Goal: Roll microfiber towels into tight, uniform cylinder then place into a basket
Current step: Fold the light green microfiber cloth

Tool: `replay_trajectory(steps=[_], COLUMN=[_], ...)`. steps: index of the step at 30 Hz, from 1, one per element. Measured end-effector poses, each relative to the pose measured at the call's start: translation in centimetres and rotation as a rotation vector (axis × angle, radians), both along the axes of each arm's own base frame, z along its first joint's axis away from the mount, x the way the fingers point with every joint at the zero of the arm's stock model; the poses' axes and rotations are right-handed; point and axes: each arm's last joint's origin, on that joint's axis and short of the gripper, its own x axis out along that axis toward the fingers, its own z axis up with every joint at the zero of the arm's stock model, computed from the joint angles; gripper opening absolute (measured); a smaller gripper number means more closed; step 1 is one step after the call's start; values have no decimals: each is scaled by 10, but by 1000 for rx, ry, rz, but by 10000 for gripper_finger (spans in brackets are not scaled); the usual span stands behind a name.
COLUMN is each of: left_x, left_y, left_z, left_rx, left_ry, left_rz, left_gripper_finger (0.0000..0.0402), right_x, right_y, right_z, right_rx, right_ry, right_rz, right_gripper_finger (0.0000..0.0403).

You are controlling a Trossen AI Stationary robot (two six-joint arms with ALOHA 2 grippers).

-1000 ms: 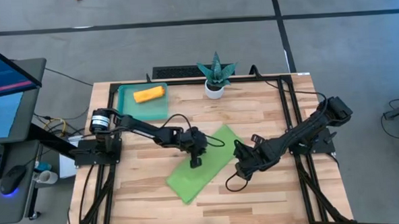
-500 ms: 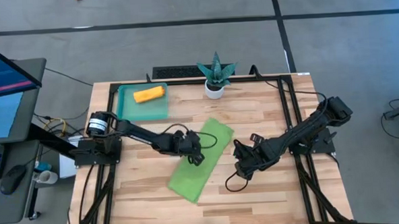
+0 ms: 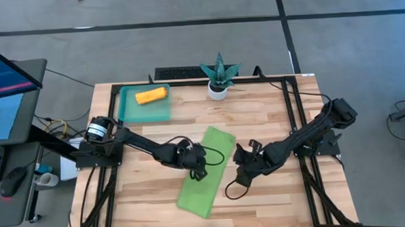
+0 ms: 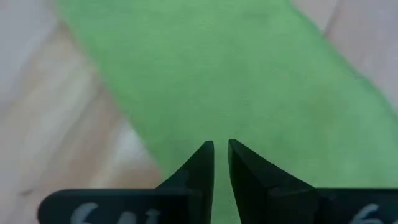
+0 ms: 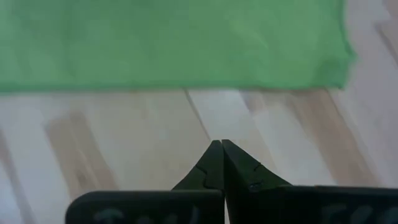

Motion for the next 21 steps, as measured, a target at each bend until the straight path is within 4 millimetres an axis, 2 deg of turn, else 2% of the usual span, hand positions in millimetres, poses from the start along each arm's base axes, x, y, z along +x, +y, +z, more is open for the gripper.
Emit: replay_trajectory(steps=[5, 12, 16, 21], left_x=[-8, -39, -53, -62], left_y=[-8, -27, -31, -30], left_z=[18, 40, 39, 28], left_rx=[137, 237, 232, 249], left_ry=[45, 39, 27, 51], left_rz=[-13, -16, -6, 11], left_gripper_finger=[41, 41, 41, 41], right_x=[17, 45, 57, 67], right_y=[6, 9, 7, 6], right_z=[-8, -29, -44, -64], right_rx=[28, 74, 83, 133], right_ry=[-95, -211, -233, -211], right_rz=[5, 3, -14, -10], right_gripper_finger=[12, 14, 14, 11])
